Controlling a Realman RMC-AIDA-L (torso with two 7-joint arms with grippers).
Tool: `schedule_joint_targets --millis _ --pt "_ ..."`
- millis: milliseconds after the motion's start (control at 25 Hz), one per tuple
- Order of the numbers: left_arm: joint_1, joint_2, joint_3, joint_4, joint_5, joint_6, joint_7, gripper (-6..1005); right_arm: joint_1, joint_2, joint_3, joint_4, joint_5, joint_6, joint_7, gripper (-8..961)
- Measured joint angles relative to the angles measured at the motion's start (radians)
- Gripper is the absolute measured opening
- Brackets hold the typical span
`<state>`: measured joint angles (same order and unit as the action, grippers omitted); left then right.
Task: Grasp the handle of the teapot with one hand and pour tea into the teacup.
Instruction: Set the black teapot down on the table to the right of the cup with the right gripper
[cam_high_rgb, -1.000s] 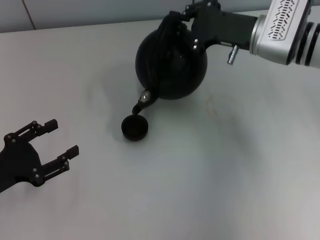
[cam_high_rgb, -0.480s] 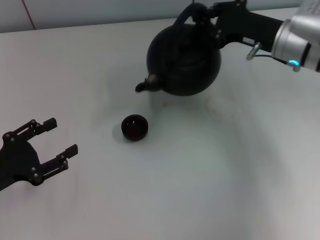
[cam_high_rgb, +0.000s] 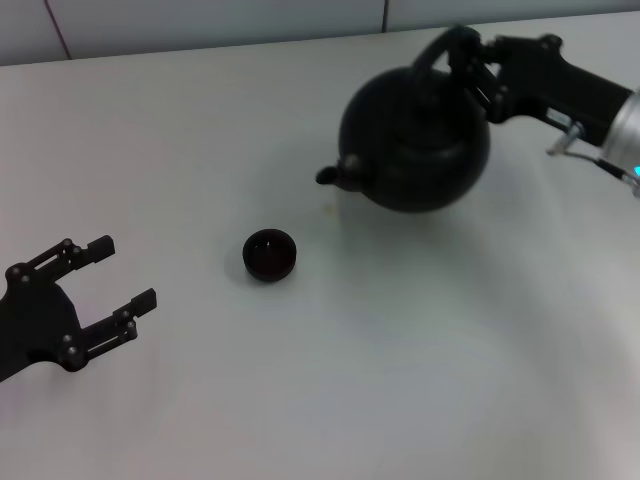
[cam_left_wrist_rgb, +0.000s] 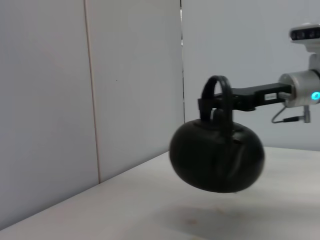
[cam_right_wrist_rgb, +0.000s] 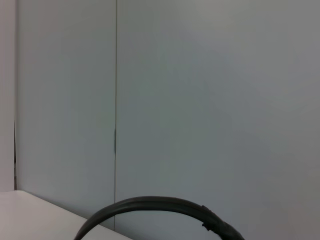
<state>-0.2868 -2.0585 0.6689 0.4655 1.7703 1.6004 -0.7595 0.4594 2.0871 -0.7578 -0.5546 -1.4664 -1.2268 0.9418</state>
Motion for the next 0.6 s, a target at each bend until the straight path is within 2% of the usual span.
schedule_joint_targets --millis 160,360,600 --pt "0.0 0.0 0.0 0.001 0.0 0.0 0.0 750 -0.07 0.001 0.001 -0.002 0.024 -0.027 -0.014 163" --pt "0.0 0.0 0.0 0.001 0.0 0.004 0.0 750 -0.117 0.0 0.003 0.009 0.061 -0.029 -0.056 172" --pt "0.0 -0.001 0.0 0.001 0.0 0.016 0.0 749 -0.123 -0.002 0.003 0.028 0.061 -0.017 -0.075 183"
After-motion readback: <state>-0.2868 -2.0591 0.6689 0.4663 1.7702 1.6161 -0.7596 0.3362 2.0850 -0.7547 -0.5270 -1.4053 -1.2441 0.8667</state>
